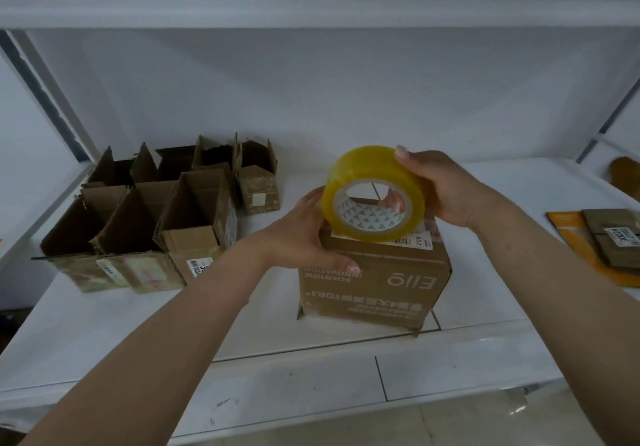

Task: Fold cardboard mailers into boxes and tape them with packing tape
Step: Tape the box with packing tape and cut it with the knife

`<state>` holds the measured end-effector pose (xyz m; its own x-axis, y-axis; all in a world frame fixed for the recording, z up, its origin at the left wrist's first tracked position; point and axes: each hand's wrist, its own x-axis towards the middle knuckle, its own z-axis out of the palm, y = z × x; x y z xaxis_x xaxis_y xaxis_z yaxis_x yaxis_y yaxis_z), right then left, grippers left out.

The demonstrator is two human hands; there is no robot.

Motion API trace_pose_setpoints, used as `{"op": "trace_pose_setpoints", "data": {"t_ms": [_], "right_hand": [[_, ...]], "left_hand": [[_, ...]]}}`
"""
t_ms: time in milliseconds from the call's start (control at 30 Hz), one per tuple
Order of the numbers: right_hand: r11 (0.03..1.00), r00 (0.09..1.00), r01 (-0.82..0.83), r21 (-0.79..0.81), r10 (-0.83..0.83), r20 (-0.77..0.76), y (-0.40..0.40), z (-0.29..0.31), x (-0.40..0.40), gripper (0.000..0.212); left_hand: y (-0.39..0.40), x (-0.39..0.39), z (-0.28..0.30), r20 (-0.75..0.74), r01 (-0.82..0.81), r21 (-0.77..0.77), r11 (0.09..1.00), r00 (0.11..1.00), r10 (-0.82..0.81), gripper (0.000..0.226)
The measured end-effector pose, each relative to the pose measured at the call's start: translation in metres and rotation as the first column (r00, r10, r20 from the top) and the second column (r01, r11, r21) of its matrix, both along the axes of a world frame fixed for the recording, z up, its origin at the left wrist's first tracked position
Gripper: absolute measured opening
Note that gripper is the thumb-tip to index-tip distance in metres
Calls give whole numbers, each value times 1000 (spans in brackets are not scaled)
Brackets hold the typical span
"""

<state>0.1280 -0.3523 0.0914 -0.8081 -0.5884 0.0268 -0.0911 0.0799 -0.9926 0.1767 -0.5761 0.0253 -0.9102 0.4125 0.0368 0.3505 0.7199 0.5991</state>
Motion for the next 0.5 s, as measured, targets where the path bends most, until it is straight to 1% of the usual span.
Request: {"op": "trace_pose_setpoints", "data": {"t_ms": [33,100,200,267,300,367,400,500], "right_hand": [[997,998,45,59,-43,-44,4,7,0,54],[979,984,122,165,-98,-147,14,21,2,51],[917,951,228,328,-139,-276,39,37,5,53],[824,928,307,476,-150,-341,58,44,4,55],[755,921,338,562,-140,-364,67,45,2,59],[611,920,362,704,-112,-376,81,39,2,67],[573,927,355,739,-112,-359,86,32,1,69],[558,942,333,760,-160,-295,92,3,1,72]], "left_hand": [[0,0,0,-4,-13,-68,998,1000,13,113],[0,1,2,10,-42,-155,987,999,44,123],[-1,2,3,28,-47,-206,977,998,54,131],[1,2,4,36,-43,-214,976,998,52,129],[1,3,4,40,-42,-216,976,998,52,129],[2,2,5,44,-40,-227,973,998,51,128],[1,1,6,42,-39,-236,971,998,50,128],[1,2,5,37,-39,-248,968,998,50,127]]}}
